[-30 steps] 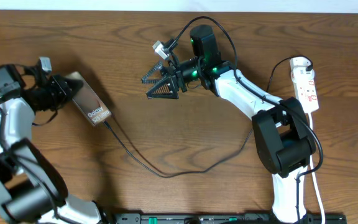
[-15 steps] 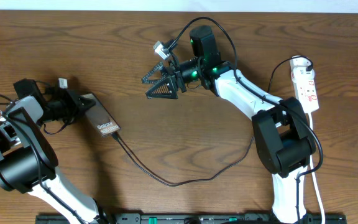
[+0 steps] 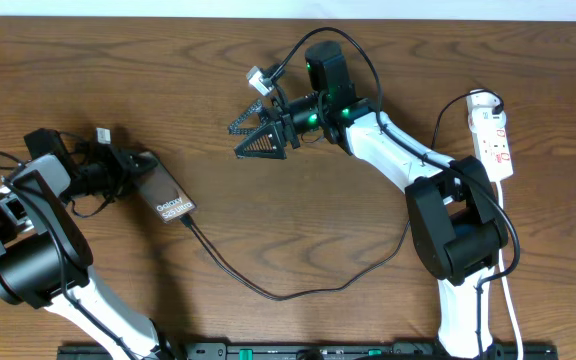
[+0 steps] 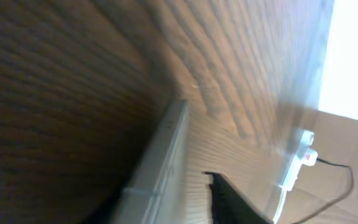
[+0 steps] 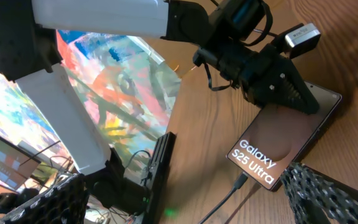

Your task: Plug charger to phone and switch on socket

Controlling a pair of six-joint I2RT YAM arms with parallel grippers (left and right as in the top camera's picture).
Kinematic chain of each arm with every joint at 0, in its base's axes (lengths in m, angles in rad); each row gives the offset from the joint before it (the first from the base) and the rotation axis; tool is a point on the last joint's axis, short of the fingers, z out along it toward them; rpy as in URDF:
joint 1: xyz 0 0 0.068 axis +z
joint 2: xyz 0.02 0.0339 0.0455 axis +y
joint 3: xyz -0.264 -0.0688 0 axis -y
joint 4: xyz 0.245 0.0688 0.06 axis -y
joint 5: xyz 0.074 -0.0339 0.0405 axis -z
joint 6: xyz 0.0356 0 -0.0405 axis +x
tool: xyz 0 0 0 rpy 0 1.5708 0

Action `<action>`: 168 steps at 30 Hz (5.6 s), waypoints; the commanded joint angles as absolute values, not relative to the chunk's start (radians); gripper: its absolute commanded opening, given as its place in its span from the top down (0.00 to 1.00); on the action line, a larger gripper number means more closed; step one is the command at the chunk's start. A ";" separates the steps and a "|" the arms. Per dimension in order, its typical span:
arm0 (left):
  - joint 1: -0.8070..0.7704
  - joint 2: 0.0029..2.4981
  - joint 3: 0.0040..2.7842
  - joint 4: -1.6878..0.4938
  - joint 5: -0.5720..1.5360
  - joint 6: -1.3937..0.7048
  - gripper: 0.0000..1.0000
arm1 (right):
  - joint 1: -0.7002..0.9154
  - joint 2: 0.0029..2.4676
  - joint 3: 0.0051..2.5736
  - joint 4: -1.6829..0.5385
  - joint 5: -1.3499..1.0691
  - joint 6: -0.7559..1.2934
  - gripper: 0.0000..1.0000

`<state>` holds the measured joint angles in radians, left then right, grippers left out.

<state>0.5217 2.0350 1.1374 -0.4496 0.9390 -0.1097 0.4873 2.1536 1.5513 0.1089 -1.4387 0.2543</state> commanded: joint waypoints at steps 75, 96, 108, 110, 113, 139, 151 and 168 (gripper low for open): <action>0.121 1.272 1.126 -0.502 0.774 -0.223 0.27 | 0.287 1.891 1.558 -0.576 -0.493 0.320 0.01; -0.070 1.274 1.122 -0.489 0.582 -0.191 0.23 | -0.624 1.570 1.558 -0.822 -0.609 0.041 0.01; -0.070 1.274 1.120 -0.541 0.556 -0.127 0.23 | -0.634 1.965 1.558 -0.828 -0.770 -0.091 0.01; -0.070 1.274 1.120 -0.542 0.556 -0.128 0.23 | -0.620 1.985 1.558 -0.838 -0.770 -0.133 0.01; -0.070 1.274 1.120 -0.542 0.556 -0.128 0.23 | -0.579 2.021 1.557 -0.830 -0.769 -0.163 0.01; -0.070 1.274 1.120 -0.553 0.556 -0.135 0.22 | -0.482 2.080 1.557 -0.668 -0.628 -0.127 0.02; -0.070 1.274 1.120 -0.568 0.556 -0.135 0.22 | -0.468 2.131 1.557 -0.646 -0.639 -0.102 0.01; -0.070 1.274 1.120 -0.583 0.556 -0.135 0.22 | -0.451 2.154 1.557 -0.646 -0.670 -0.055 0.01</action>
<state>-0.0677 1.2762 1.1225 -0.5804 0.5686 -0.1520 -0.4725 2.1468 1.5574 -0.6384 -0.6319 -0.0891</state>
